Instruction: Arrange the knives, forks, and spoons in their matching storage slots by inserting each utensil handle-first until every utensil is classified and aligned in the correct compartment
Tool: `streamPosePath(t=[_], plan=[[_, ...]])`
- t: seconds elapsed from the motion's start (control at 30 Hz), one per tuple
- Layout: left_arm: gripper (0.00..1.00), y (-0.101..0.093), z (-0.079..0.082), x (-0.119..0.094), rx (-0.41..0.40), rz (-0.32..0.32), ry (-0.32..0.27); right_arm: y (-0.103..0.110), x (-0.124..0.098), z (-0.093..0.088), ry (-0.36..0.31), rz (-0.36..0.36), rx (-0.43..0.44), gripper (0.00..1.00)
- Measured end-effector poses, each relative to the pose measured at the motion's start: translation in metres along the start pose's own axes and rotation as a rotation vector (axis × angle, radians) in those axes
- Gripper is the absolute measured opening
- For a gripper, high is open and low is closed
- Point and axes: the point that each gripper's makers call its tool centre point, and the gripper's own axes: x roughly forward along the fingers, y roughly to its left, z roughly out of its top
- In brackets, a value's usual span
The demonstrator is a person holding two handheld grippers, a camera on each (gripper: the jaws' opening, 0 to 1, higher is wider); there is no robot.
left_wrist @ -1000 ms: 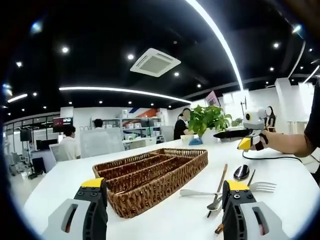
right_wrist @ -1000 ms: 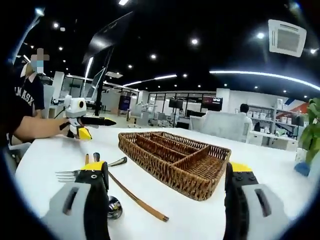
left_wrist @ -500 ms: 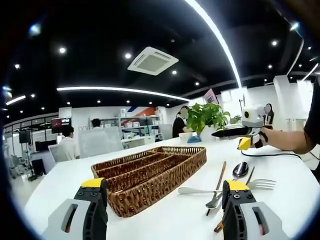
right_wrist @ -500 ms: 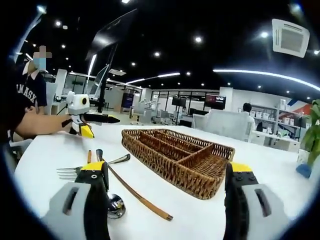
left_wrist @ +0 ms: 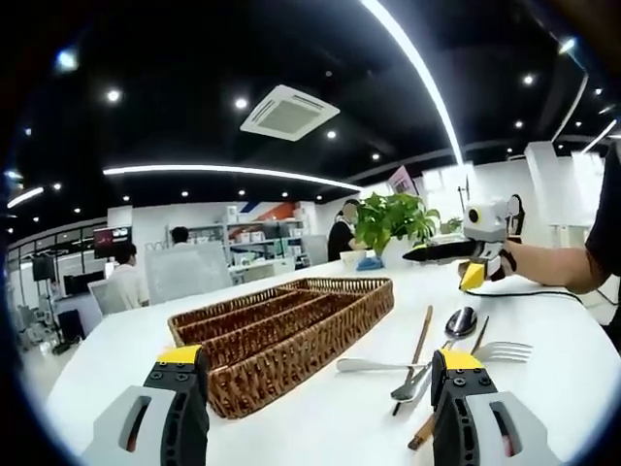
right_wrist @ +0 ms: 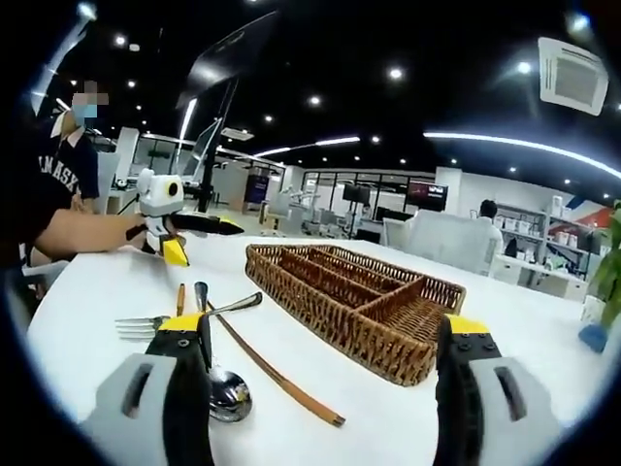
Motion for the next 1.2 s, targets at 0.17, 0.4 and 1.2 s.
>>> streamPosePath(t=[0.17, 0.4, 1.2], plan=[[1.0, -0.005, -0.002, 0.0, 0.008, -0.022, 0.013, 0.014, 0.003, -0.004, 0.016, 0.058, -0.006, 0.98], [0.95, -0.01, -0.002, 0.001, 0.005, -0.041, 0.014, 0.025, 0.008, -0.011, 0.054, 0.1, -0.036, 0.97], [1.0, -0.015, -0.001, 0.004, -0.006, -0.054, -0.008, 0.069, 0.041, 0.0, 0.308, 0.385, -0.149, 0.63]])
